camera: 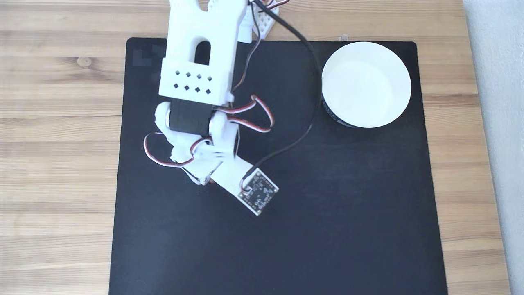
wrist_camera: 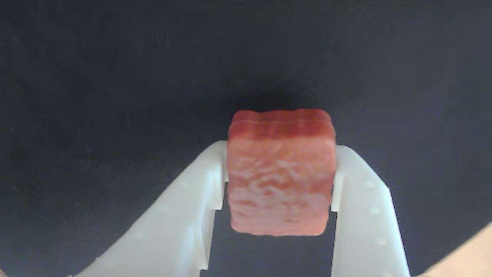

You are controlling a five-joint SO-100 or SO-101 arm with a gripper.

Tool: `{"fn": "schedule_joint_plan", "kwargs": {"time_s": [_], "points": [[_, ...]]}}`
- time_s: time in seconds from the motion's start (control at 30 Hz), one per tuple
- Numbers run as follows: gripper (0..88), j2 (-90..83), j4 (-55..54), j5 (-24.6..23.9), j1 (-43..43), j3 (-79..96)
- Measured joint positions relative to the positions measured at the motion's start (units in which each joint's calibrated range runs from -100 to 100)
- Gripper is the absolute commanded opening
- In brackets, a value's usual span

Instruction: Pick up the toy and place it on the plate

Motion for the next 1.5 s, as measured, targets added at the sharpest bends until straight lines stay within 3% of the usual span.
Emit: {"fn": "schedule_joint_plan", "kwargs": {"time_s": [0.4,0.73,0.93,1.07,1.23,1.5], "points": [[2.3,-23.0,-6.2,0.0,-16.3,-1.0],[2.3,-33.5,-14.8,-3.6,-33.0,1.5],[2.4,-46.2,-32.9,-3.6,-41.8,23.2],[2.4,-53.3,-38.9,-5.1,-43.0,34.1],[2.4,-65.2,-42.5,-6.0,-47.4,54.2],[2.5,-72.9,-42.5,-8.8,-58.6,70.9]]}}
